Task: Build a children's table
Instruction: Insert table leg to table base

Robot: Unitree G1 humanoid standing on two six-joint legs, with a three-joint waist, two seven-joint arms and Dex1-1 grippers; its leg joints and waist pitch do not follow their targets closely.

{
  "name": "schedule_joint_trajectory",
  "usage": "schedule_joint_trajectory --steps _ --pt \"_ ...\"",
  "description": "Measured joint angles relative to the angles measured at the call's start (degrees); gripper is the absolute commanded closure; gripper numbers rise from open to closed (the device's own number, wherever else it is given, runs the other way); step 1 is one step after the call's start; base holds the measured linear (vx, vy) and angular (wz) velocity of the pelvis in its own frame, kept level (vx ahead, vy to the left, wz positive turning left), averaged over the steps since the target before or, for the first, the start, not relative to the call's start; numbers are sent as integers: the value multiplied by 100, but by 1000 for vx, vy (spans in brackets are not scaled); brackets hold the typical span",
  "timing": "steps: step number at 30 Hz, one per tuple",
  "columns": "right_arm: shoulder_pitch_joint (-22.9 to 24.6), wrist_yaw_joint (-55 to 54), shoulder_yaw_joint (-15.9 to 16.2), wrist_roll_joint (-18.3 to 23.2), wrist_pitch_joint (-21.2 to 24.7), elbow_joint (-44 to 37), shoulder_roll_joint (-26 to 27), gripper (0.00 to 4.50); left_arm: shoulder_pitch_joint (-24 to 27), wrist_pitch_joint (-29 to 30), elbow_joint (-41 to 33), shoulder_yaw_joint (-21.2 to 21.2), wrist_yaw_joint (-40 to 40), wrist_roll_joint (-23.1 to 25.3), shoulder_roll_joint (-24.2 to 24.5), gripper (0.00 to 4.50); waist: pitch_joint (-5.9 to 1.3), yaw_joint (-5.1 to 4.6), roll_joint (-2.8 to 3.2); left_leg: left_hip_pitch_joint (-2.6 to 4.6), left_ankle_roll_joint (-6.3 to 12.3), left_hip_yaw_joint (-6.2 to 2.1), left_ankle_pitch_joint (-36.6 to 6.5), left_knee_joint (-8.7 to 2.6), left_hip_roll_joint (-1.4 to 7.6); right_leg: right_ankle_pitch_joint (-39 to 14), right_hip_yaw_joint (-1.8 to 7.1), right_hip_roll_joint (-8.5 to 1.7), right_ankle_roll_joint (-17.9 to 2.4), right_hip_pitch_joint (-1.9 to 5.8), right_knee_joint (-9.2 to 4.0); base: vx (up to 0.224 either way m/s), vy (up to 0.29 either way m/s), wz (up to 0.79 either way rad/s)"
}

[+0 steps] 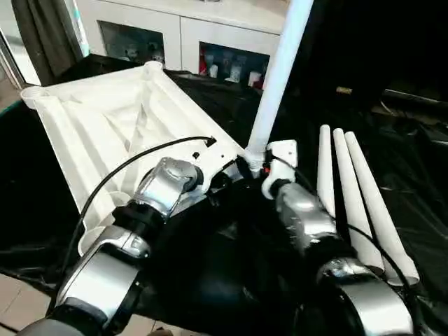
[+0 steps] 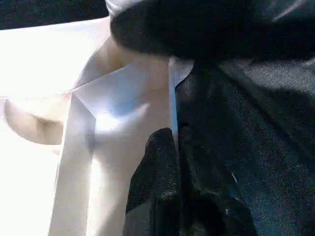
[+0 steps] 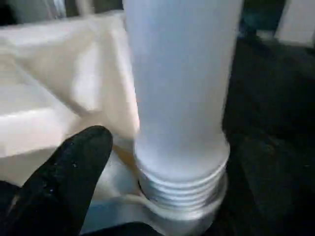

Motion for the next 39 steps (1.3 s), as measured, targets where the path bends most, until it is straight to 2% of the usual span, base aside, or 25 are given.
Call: schedule_joint_trajectory --steps 3,7,12,16,19,23,25,30,38,39 --pt "340 548 150 150 554 -932 -316 3 82 -62 -77 -16 -100 0 108 450 1 5 -1 13 -2 3 0 1 4 -1 0 1 2 13 -3 0 0 0" --pt "1027 1405 577 326 1288 -2312 -1015 3 294 -123 -435 -68 -357 -7 350 450 3 23 -5 13 -2 3 -1 2 3 -7 0 1 11 20 -10 0 0 0" --pt "1585 2366 837 495 1824 -3328 -1688 3 656 -259 -961 -71 -939 -160 773 450 3 17 -5 16 -1 3 -1 2 7 -13 0 3 14 21 -6 0 0 0" --pt "1680 2495 909 457 1872 -3435 -1754 3 898 -379 -1350 -95 -1421 -259 1048 450 3 41 -5 11 -1 3 -1 12 6 -13 0 3 15 21 -5 0 0 0" --pt "1723 2542 976 455 2075 -3705 -1926 3 1243 -636 -1783 -149 -1920 -434 1360 450 4 63 -7 9 2 3 -3 19 7 -13 0 3 15 23 -4 0 0 0" --pt "1854 2882 1112 466 2237 -4100 -2178 3 1542 -854 -2249 -255 -2441 -566 1662 450 4 184 -8 11 3 3 -4 23 8 -15 0 3 18 29 -2 0 0 0" --pt "1942 3083 1261 463 2259 -4184 -2232 3 1641 -885 -2424 -317 -2592 -598 1711 450 4 206 -8 13 3 3 -5 33 11 -16 0 3 21 39 -2 0 0 0" --pt "1982 3318 1464 449 2304 -4296 -2335 3 1710 -886 -2594 -430 -2690 -602 1763 450 5 201 -8 15 -11 3 -11 58 16 -7 1 1 26 50 6 0 0 0" --pt "1963 3382 1542 430 2320 -4358 -2358 3 1815 -868 -2770 -433 -2725 -604 1812 450 4 200 -10 15 -6 3 -9 65 18 -6 0 1 27 54 13 0 0 0" --pt "1947 3375 1574 420 2316 -4330 -2348 19 1816 -865 -2770 -432 -2725 -604 1817 450 4 199 -11 16 1 3 -5 67 18 -6 0 1 28 53 17 0 0 0"
